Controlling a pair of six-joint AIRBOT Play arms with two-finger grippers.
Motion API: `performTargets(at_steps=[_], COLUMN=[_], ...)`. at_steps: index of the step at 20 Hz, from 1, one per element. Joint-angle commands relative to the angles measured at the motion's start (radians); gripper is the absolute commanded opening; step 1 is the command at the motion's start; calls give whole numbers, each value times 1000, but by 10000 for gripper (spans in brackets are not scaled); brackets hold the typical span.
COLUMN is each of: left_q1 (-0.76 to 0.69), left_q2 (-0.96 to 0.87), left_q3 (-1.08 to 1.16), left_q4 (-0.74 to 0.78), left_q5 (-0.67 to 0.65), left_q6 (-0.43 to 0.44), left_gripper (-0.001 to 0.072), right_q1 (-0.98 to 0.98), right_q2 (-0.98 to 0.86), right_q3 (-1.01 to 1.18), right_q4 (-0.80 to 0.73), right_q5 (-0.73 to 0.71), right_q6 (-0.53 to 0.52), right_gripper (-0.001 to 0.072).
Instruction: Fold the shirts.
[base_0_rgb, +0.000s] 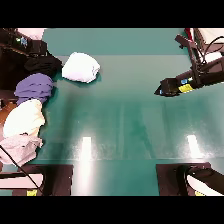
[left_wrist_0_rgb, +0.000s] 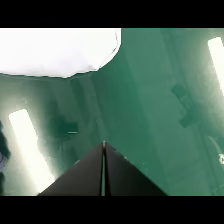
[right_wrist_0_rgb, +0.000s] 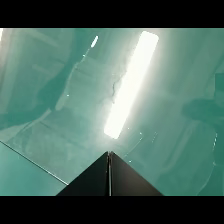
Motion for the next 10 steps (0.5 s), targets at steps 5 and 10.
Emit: performTargets(at_steps=[5, 10], left_q1=[0, 0], left_q2=[-1, -1], left_q3=[0, 0], left_q4=[0, 0], left_q5=[0, 0], left_q6=[1, 1], left_gripper=[24, 24], right_q1=[1, 1], right_q2=[-30, -91], right_q3=[0, 0], right_q4=[1, 1], right_q5=[1, 1], right_q6=[0, 0], right_gripper=[21, 21])
